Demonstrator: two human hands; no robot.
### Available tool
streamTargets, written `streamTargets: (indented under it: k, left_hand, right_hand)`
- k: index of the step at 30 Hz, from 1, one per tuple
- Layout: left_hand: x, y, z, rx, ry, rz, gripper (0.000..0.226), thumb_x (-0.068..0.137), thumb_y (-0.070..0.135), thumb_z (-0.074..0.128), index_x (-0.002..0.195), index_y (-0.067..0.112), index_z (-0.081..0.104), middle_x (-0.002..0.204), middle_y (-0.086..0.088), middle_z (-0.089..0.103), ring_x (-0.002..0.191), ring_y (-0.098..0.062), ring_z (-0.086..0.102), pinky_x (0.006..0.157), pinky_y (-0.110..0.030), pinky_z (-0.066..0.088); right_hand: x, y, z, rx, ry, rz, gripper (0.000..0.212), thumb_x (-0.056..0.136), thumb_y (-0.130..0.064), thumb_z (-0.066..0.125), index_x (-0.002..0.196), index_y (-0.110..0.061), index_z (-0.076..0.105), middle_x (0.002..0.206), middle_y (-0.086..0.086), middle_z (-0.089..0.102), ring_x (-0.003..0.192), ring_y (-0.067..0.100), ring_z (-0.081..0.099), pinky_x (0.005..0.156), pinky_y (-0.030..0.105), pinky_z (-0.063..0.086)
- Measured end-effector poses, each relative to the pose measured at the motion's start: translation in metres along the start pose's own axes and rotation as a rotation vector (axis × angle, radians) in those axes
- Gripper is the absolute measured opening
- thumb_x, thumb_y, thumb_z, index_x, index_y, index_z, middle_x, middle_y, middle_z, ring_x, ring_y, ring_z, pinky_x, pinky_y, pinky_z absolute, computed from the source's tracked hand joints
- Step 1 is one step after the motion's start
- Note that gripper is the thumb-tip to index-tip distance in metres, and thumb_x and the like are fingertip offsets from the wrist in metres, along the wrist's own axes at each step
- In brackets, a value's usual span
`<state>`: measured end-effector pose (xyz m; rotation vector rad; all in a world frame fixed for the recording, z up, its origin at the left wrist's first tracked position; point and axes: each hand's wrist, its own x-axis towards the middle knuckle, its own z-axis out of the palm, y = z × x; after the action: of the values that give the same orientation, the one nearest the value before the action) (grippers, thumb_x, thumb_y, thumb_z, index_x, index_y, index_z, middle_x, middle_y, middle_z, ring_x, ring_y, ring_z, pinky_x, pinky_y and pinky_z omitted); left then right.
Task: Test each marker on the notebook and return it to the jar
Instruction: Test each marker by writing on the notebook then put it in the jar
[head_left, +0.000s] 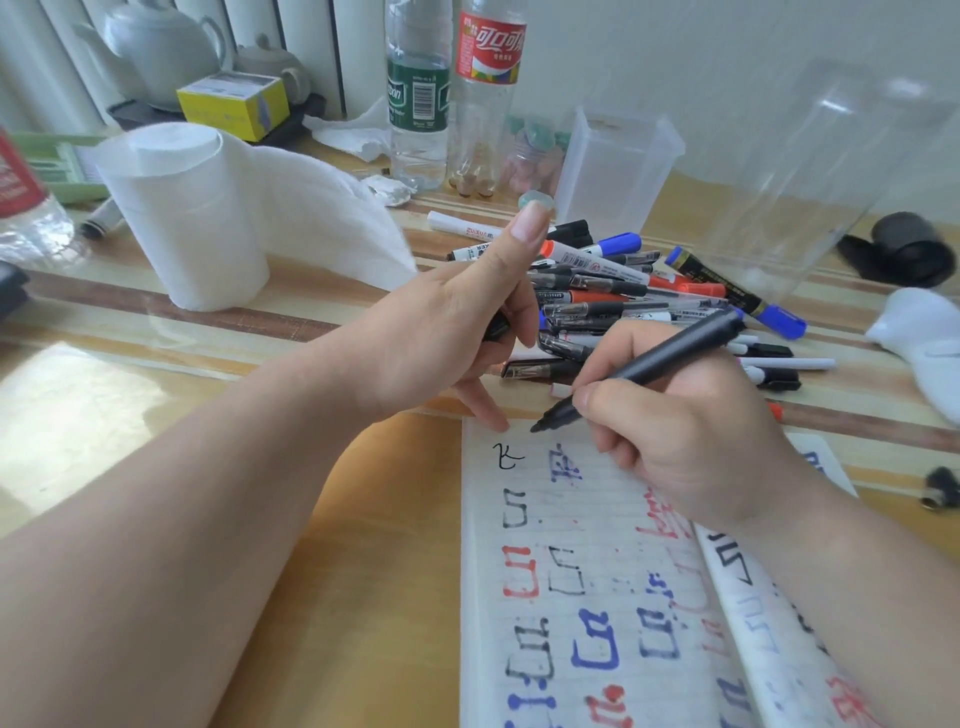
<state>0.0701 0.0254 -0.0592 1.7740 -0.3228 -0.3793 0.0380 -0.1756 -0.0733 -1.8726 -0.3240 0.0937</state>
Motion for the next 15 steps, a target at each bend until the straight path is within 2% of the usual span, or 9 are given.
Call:
streamTargets:
  k: [3, 5, 7, 10, 12, 15]
  left_hand:
    - [0.002, -0.005, 0.001, -0.122, 0.011, 0.052, 0.088, 0.079, 0.091, 0.030, 0.109, 0.014, 0.060, 0.064, -0.009, 0.043, 0.058, -0.024, 0.036, 0.067, -0.044, 0.050]
    - [0.003, -0.008, 0.001, -0.211, -0.009, 0.090, 0.090, 0.077, 0.095, 0.031, 0.120, 0.020, 0.059, 0.071, -0.015, 0.055, 0.062, -0.026, 0.038, 0.072, -0.046, 0.036]
    - [0.004, -0.011, 0.004, -0.263, -0.059, 0.113, 0.091, 0.074, 0.097, 0.032, 0.126, 0.027, 0.058, 0.081, -0.022, 0.063, 0.063, -0.025, 0.039, 0.070, -0.045, 0.033]
    - [0.005, -0.011, 0.012, -0.296, -0.131, 0.119, 0.089, 0.077, 0.093, 0.028, 0.135, 0.031, 0.054, 0.087, -0.019, 0.067, 0.062, -0.023, 0.039, 0.064, -0.037, 0.038]
    - [0.004, -0.010, 0.015, -0.288, -0.153, 0.130, 0.090, 0.078, 0.088, 0.023, 0.139, 0.030, 0.051, 0.089, -0.019, 0.068, 0.061, -0.022, 0.038, 0.062, -0.032, 0.041]
    - [0.001, -0.003, 0.020, -0.239, -0.152, 0.132, 0.088, 0.082, 0.084, 0.014, 0.140, 0.028, 0.051, 0.091, -0.025, 0.066, 0.059, -0.021, 0.036, 0.061, -0.030, 0.041]
  right_hand:
    - [0.001, 0.003, -0.002, 0.214, -0.002, -0.001, 0.005, 0.070, -0.011, 0.062, 0.068, -0.015, 0.060, 0.045, 0.007, 0.042, 0.039, 0.017, 0.036, 0.042, 0.019, 0.029]
    - [0.002, 0.003, -0.003, 0.419, -0.005, 0.018, 0.006, 0.066, -0.012, 0.062, 0.068, -0.015, 0.057, 0.046, 0.007, 0.034, 0.039, 0.015, 0.026, 0.042, 0.018, 0.023]
    - [0.003, 0.002, -0.004, 0.585, 0.042, 0.031, 0.007, 0.066, -0.007, 0.058, 0.068, -0.013, 0.056, 0.047, 0.005, 0.030, 0.042, 0.013, 0.019, 0.042, 0.018, 0.018]
    - [0.003, -0.002, -0.006, 0.672, 0.120, -0.024, 0.009, 0.072, -0.004, 0.052, 0.072, -0.011, 0.058, 0.050, 0.008, 0.034, 0.044, 0.017, 0.028, 0.041, 0.023, 0.024]
    - [0.003, -0.006, -0.008, 0.684, 0.141, -0.080, 0.014, 0.075, -0.004, 0.053, 0.073, -0.013, 0.063, 0.053, 0.011, 0.038, 0.046, 0.021, 0.036, 0.043, 0.026, 0.034]
    - [0.003, -0.008, -0.012, 0.647, 0.151, -0.122, 0.015, 0.077, -0.003, 0.057, 0.073, -0.013, 0.069, 0.053, 0.010, 0.040, 0.047, 0.022, 0.039, 0.044, 0.028, 0.038]
